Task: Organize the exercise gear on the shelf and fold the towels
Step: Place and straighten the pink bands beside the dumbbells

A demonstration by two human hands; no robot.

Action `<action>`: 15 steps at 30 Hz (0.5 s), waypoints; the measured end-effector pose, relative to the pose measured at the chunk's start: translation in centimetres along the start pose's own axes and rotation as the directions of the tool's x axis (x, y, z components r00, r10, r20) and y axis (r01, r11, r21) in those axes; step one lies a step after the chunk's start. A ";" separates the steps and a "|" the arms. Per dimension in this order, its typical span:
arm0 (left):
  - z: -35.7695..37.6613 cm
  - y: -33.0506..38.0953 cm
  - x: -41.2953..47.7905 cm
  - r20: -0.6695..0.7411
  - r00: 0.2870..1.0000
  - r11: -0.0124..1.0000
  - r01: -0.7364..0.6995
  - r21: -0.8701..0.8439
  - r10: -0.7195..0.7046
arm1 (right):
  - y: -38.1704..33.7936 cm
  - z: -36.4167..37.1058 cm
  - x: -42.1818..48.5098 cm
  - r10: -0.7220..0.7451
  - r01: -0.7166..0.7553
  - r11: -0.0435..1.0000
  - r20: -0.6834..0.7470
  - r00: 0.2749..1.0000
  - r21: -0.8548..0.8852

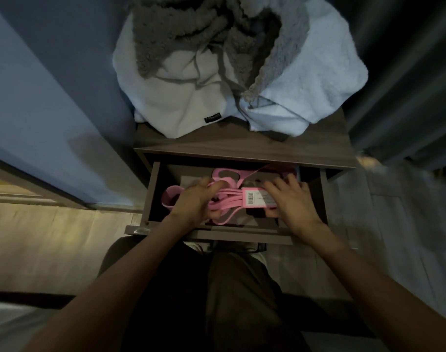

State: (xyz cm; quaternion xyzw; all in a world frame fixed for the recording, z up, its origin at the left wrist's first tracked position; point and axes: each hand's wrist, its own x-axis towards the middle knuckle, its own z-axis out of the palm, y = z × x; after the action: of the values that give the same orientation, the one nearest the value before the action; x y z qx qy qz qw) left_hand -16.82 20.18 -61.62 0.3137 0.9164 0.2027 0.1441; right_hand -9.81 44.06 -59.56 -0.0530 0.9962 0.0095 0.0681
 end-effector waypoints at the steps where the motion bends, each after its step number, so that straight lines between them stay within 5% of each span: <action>1: -0.7 0.4 -0.5 -0.029 1.000 1.000 -0.009 -0.009 0.008 | -0.1 -1.0 -0.4 -0.005 0.005 1.000 -0.053 0.999 -0.005; 10: -7.7 3.5 -5.3 -0.304 0.946 0.992 -0.126 -0.026 0.112 | -2.6 -9.7 -5.0 -0.043 0.055 0.998 -0.383 0.923 0.019; 15: -12.7 6.2 -7.4 -0.511 0.841 0.978 -0.211 -0.007 0.177 | -3.6 -15.5 -7.0 -0.057 0.087 0.996 -0.560 0.826 0.026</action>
State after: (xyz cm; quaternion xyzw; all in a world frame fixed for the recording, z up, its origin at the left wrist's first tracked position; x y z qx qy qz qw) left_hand -12.93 16.39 -46.57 0.3356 0.8785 0.3204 -0.1137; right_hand -4.61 40.84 -43.34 -0.0893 0.9698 -0.0339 -0.2244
